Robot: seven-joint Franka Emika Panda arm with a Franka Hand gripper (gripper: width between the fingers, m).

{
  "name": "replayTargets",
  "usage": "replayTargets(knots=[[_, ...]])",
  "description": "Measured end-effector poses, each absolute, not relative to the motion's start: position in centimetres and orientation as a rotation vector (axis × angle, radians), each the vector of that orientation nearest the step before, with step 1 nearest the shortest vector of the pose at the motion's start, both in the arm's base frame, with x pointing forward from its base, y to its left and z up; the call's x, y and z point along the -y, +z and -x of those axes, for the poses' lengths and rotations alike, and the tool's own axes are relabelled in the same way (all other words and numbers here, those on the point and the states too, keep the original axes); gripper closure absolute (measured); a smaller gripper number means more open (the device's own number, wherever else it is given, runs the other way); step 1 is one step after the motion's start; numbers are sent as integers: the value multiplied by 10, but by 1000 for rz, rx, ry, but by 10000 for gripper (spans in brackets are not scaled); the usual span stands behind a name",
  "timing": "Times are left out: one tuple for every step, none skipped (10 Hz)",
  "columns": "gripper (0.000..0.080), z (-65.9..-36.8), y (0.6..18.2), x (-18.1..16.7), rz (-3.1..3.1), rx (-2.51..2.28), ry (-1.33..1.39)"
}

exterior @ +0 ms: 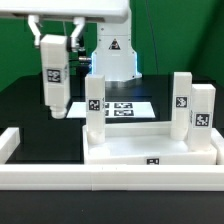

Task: Assemble desk

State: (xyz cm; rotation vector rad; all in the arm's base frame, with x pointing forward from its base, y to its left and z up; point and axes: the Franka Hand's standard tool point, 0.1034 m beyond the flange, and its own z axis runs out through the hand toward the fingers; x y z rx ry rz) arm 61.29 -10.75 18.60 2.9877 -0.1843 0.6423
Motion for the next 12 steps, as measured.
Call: replayTargets(knots=[[510,-623,181,98,-2958,205,733],[510,-627,176,80,-3000,247,693],[510,-633,180,65,-3027,245,650],[509,-632,180,74,-3007,230,674],[509,-630,177,75,-3008,237,666],[509,-629,178,76,-3010,219,667],[509,-615,179,95,-3039,200,670],[509,-607,178,107,-3083,268,670],[509,-606,173,104,-3100,280,666],[509,-606,169,97,-3110,288,659],[509,-609,170,90,-3104,314,676],[509,-612,167,85,-3098,318,686]])
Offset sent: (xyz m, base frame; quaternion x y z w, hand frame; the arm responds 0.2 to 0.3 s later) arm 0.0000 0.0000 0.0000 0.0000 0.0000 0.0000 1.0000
